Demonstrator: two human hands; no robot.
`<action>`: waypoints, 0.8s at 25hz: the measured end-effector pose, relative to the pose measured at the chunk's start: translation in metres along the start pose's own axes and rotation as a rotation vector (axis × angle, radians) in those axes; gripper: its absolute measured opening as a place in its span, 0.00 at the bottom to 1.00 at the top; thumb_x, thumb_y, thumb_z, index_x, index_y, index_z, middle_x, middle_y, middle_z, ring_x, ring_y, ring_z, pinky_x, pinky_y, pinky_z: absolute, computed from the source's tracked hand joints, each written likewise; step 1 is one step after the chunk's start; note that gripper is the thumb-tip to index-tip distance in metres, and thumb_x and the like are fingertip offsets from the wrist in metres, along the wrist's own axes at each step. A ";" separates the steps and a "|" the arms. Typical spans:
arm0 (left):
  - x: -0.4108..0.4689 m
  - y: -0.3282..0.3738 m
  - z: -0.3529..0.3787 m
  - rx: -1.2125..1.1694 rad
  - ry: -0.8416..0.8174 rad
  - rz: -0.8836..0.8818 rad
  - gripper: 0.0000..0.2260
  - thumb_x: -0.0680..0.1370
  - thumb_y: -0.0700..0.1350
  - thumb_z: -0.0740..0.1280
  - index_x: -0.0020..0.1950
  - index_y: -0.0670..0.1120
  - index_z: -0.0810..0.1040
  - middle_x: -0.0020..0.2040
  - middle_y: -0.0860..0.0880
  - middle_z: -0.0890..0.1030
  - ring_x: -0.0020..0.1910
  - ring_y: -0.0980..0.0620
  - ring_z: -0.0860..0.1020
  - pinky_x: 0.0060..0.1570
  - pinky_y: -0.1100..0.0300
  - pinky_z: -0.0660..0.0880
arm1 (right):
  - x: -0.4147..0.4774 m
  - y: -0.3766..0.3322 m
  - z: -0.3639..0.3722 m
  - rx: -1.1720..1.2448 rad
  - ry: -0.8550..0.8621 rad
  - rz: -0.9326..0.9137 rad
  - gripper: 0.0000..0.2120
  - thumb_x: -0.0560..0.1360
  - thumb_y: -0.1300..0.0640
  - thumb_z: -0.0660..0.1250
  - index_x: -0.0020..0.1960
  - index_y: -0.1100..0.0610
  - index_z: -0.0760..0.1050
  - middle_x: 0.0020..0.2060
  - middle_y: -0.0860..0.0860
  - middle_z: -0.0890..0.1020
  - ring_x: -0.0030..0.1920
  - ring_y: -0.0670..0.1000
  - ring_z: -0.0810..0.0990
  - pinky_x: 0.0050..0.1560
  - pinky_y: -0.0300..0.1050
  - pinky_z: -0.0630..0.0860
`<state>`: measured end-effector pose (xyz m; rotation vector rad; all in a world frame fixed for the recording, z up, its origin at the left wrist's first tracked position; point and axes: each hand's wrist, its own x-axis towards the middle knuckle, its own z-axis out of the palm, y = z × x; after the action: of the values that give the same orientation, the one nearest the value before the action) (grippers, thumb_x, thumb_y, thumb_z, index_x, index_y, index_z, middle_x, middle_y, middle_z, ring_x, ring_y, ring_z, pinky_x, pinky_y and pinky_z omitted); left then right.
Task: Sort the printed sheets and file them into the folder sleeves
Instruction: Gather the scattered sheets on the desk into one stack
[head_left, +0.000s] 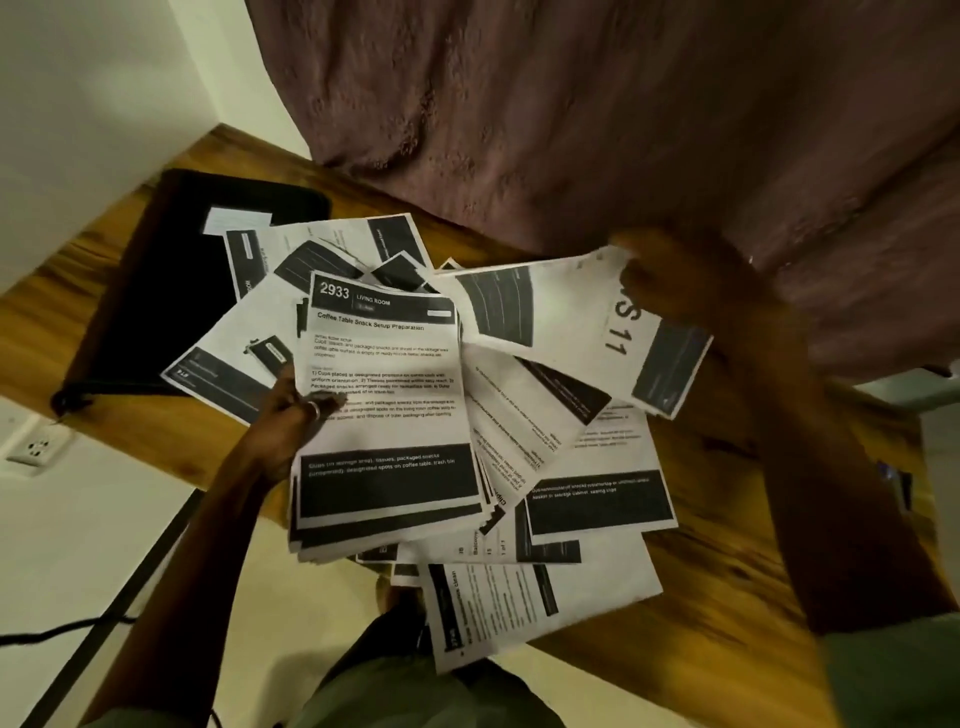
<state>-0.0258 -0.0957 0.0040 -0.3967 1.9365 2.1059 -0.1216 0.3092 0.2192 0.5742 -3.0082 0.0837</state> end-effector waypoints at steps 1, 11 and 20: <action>-0.001 -0.001 0.002 -0.020 0.001 -0.002 0.26 0.78 0.29 0.65 0.74 0.45 0.68 0.64 0.44 0.81 0.61 0.45 0.81 0.59 0.47 0.80 | 0.006 -0.005 -0.015 -0.032 0.022 -0.081 0.14 0.76 0.57 0.64 0.61 0.58 0.77 0.55 0.61 0.80 0.55 0.64 0.79 0.51 0.50 0.75; 0.003 0.007 0.010 0.073 -0.064 -0.049 0.23 0.76 0.34 0.70 0.69 0.47 0.72 0.60 0.48 0.83 0.59 0.46 0.81 0.57 0.49 0.78 | 0.077 -0.153 0.000 -0.418 -0.267 -0.474 0.09 0.76 0.52 0.63 0.53 0.53 0.79 0.51 0.53 0.81 0.56 0.56 0.75 0.65 0.61 0.65; 0.007 0.008 -0.006 -0.045 -0.053 -0.275 0.19 0.83 0.60 0.55 0.55 0.47 0.78 0.48 0.41 0.84 0.51 0.37 0.83 0.54 0.45 0.81 | 0.073 -0.262 0.189 -0.331 -0.225 -0.619 0.08 0.71 0.54 0.71 0.50 0.53 0.80 0.59 0.57 0.77 0.66 0.61 0.70 0.70 0.67 0.61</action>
<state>-0.0350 -0.1021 0.0081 -0.5746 1.6987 1.9635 -0.1047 0.0261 0.0480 1.5031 -2.7836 -0.5324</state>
